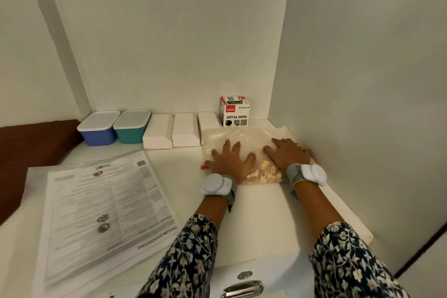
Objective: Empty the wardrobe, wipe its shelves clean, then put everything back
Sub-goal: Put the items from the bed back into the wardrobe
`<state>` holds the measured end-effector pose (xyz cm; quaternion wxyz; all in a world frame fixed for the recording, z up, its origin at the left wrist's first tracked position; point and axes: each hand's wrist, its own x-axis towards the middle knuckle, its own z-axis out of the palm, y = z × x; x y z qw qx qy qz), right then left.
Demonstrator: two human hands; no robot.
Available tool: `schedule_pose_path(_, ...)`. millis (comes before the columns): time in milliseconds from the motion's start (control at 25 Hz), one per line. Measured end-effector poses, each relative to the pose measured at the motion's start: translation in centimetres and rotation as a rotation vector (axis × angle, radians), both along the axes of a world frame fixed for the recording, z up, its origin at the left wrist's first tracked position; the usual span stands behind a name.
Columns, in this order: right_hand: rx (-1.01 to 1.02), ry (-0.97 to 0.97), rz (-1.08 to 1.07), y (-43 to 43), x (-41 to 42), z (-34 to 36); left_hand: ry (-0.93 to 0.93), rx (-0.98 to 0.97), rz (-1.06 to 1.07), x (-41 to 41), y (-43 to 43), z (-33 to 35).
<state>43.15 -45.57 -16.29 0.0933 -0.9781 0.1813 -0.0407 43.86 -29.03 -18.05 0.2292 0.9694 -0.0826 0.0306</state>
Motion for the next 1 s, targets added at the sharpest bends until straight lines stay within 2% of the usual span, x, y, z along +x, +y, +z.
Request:
schedule_pose_path(120, -0.035, 0.016, 0.006, -0.2, 0.7, 0.1, -0.129, -0.176, 0.086, 0.1, -0.4, -0.1)
schedule_pose_path(200, -0.052, 0.026, 0.007, 0.0, 0.9, -0.1, -0.255, -0.356, 0.296, 0.2, 1.0, -0.4)
schedule_pose_path(280, -0.030, 0.027, 0.010, 0.2, 0.8, -0.5, -0.212, -0.339, 0.469, 0.8, 3.0, -0.6)
schedule_pose_path(360, 0.011, -0.032, 0.011, 0.4, 0.6, -0.6, -0.125, -0.204, 0.464, 1.5, 4.5, -0.8)
schedule_pose_path(400, 0.029, -0.073, 0.006, 0.6, 0.5, -0.7, -0.107, -0.195, 0.431, 1.7, 4.9, -0.9)
schedule_pose_path(480, 0.034, -0.127, 0.003, 0.9, 0.3, -0.8, -0.122, -0.270, 0.372, 1.9, 5.1, -1.0)
schedule_pose_path(600, 0.014, -0.111, -0.012, 0.9, -0.1, -1.0, -0.140, -0.339, 0.351, 1.9, 4.8, -0.5)
schedule_pose_path(760, 0.034, -0.128, -0.056, 0.5, -0.4, -1.1, 0.007, -0.502, 0.301, 2.6, 4.2, 0.3)
schedule_pose_path(880, 0.006, -0.119, -0.051, 0.7, -0.4, -1.0, 0.099, -0.514, 0.348, 2.9, 4.2, 0.7)
schedule_pose_path(920, -0.003, -0.117, -0.048, 0.8, -0.4, -1.1, 0.069, -0.469, 0.391, 2.8, 4.3, 0.7)
schedule_pose_path(1000, -0.004, -0.131, -0.037, 0.8, -0.5, -1.3, -0.131, -0.293, 0.452, 2.2, 4.4, 0.8)
